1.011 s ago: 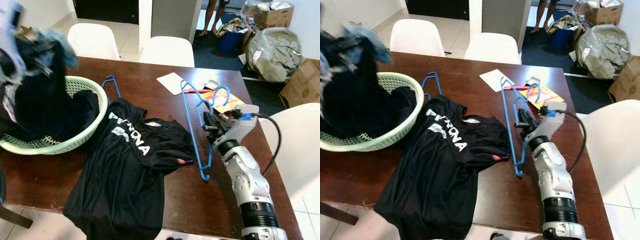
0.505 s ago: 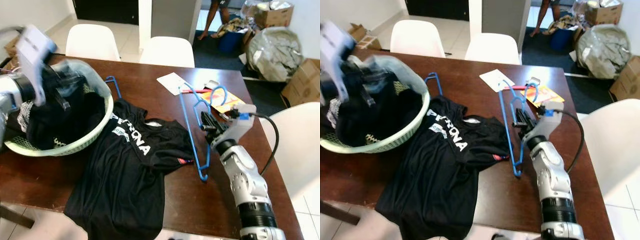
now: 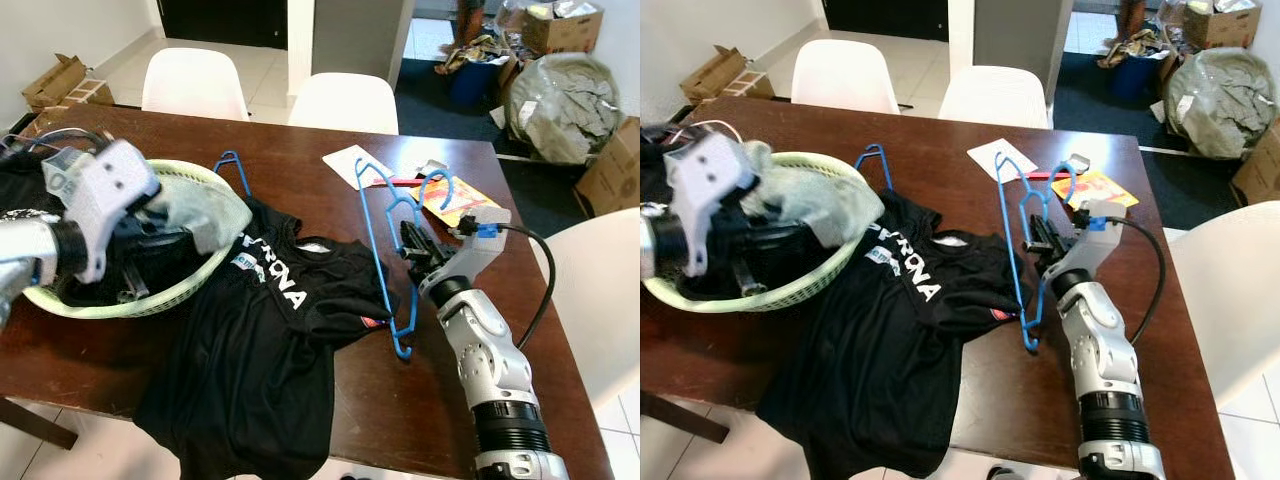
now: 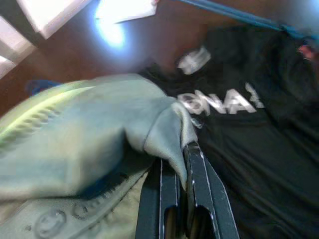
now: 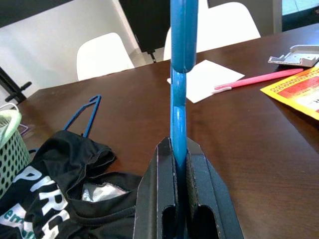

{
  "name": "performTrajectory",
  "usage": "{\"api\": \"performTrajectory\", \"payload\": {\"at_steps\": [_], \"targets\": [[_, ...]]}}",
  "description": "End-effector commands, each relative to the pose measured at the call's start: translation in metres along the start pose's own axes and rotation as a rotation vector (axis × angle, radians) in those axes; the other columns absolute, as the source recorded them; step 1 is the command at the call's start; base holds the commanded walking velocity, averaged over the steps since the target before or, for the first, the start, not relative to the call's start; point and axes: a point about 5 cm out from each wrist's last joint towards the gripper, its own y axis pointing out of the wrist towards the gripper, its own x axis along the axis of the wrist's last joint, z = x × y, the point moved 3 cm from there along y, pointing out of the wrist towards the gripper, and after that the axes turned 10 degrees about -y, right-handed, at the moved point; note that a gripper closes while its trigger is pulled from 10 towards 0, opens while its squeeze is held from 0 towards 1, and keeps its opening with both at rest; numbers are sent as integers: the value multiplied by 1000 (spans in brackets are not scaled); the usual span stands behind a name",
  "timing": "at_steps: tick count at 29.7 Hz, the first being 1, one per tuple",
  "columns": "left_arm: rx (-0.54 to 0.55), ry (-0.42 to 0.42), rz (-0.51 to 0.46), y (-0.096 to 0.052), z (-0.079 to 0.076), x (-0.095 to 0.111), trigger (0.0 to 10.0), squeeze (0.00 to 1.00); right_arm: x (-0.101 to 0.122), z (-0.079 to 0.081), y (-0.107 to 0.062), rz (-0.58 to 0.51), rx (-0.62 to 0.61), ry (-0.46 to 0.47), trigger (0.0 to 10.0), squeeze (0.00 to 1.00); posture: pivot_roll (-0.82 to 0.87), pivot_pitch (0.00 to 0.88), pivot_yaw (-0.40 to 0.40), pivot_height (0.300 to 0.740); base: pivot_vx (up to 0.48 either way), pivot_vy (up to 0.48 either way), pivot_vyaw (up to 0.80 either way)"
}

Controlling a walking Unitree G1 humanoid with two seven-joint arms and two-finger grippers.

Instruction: Hang hanger

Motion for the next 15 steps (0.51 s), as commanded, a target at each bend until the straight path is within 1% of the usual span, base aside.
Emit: {"api": "performTrajectory", "payload": {"at_steps": [1, 2, 3, 4, 6, 7, 8, 9, 10, 11, 12, 13, 14, 15], "targets": [[-28, -12, 92, 0, -8, -16, 8706, 0, -4, 0, -1, 3, -10, 28, 10000, 0, 81, 130, 5, 740, 0, 0, 0], [-28, -12, 92, 0, -8, -16, 8706, 0, -4, 0, -1, 3, -10, 28, 10000, 0, 81, 130, 5, 740, 0, 0, 0], [-17, -36, 155, -1, -10, -30, 10000, 1000, -4, 0, 0, 1, -12, 34, 10000, 0, 80, 127, 9, 740, 0, 0, 0], [14, -45, 211, -3, -7, -42, 10000, 1000, -4, 0, 0, 0, -15, 38, 10000, 0, 78, 123, 11, 740, 0, 0, 0], [14, -45, 211, -3, -7, -42, 10000, 1000, -4, 0, 0, 0, -15, 38, 10000, 0, 78, 123, 11, 740, 0, 0, 0], [48, -38, 256, -7, -5, -48, 10000, 1000, -5, 0, -1, -1, -17, 40, 10000, 0, 78, 123, 11, 740, 0, 0, 0], [48, -38, 256, -7, -5, -48, 10000, 1000, -5, 0, -1, -1, -17, 40, 10000, 0, 78, 123, 11, 740, 0, 0, 0], [90, -27, 278, -10, 0, -49, 10000, 1000, -5, -1, -1, -1, -19, 42, 10000, 0, 76, 118, 14, 740, 0, 0, 0], [142, -6, 295, -16, 7, -47, 10000, 1000, -5, -1, -1, -2, -20, 44, 10000, 0, 77, 114, 15, 740, 0, 0, 0], [142, -6, 295, -16, 7, -47, 10000, 1000, -5, -1, -1, -2, -20, 44, 10000, 0, 77, 114, 15, 740, 0, 0, 0], [176, 7, 301, -20, 10, -45, 10000, 1000, -6, -1, -2, -2, -21, 45, 10000, 0, 77, 114, 16, 740, 0, 0, 0], [220, 34, 302, -27, 18, -37, 10000, 1000, -6, -2, -2, -1, -22, 48, 10000, 0, 77, 109, 18, 740, 0, 0, 0], [220, 34, 302, -27, 18, -37, 10000, 1000, -6, -2, -2, -1, -22, 48, 10000, 0, 77, 109, 18, 740, 0, 0, 0], [250, 51, 294, -34, 22, -29, 10000, 1000, -7, -2, -2, 0, -23, 50, 10000, 0, 77, 108, 18, 740, 0, 0, 0]]}}
